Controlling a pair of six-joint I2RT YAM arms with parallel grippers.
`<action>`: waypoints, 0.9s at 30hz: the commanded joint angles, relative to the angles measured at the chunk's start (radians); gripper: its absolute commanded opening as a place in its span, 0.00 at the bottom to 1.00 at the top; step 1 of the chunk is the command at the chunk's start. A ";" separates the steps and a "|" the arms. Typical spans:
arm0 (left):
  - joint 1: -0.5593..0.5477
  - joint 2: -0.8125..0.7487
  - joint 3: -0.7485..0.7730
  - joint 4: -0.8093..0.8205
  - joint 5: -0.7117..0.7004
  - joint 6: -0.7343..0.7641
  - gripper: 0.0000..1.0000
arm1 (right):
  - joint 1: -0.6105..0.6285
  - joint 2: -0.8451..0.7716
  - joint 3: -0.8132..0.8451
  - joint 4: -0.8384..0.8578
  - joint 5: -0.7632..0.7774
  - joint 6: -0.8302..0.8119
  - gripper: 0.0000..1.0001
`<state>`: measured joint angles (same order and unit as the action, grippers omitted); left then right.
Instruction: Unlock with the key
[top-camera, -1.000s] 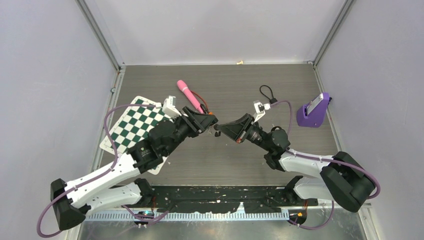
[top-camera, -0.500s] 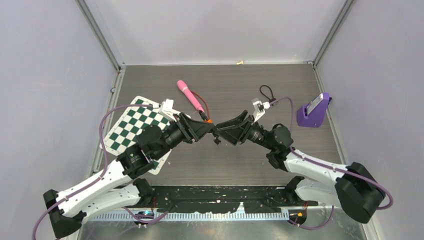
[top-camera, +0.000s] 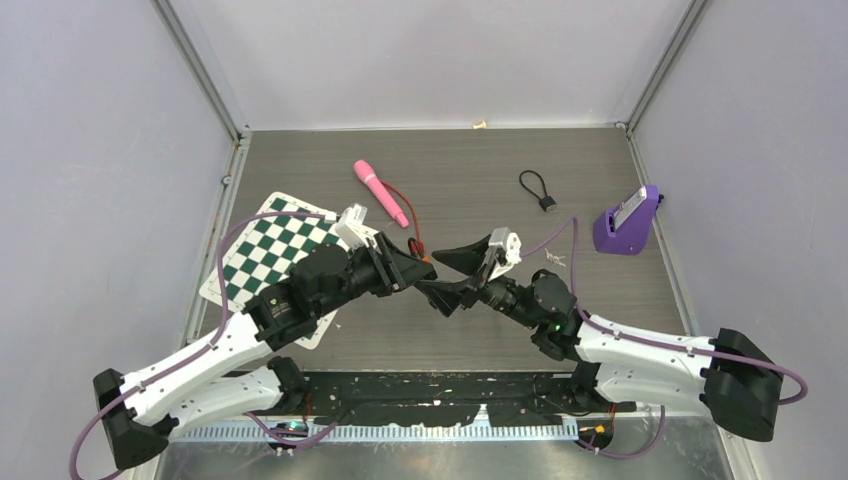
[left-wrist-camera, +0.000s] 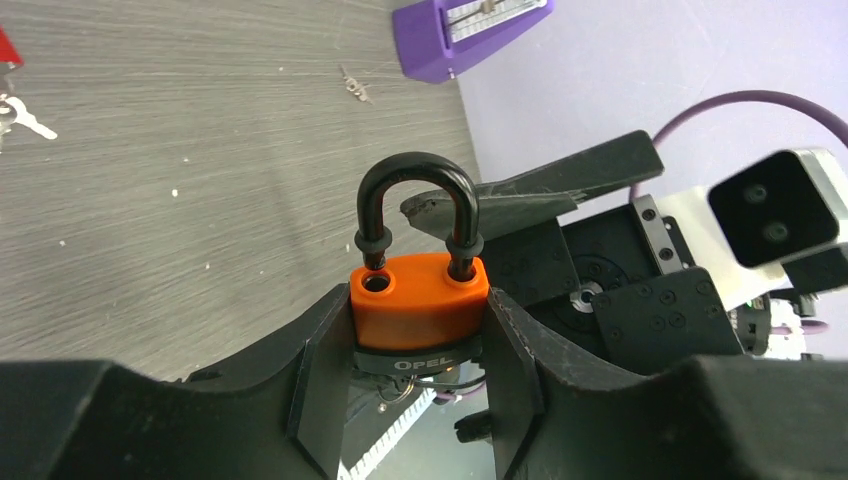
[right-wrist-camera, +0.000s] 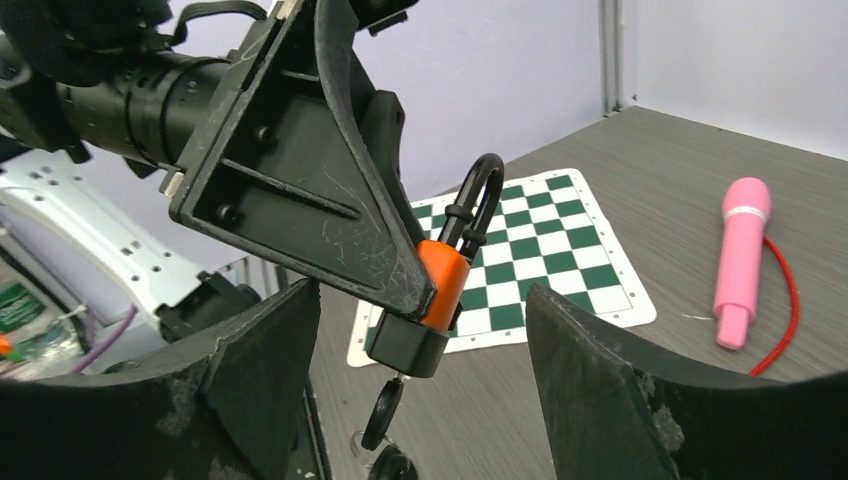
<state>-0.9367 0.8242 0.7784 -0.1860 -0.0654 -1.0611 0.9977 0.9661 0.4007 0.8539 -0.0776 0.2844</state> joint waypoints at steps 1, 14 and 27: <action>-0.003 0.005 0.045 0.020 0.027 -0.034 0.03 | 0.037 0.039 0.027 0.110 0.130 -0.103 0.80; -0.004 -0.034 0.032 0.019 -0.017 -0.058 0.04 | 0.057 0.108 0.046 0.074 0.196 -0.055 0.66; 0.041 -0.086 0.054 -0.119 -0.060 0.041 0.75 | 0.058 0.037 -0.015 0.115 0.212 -0.023 0.05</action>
<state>-0.9279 0.8024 0.7853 -0.2539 -0.1013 -1.0790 1.0683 1.0622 0.4026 0.8932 0.0834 0.2462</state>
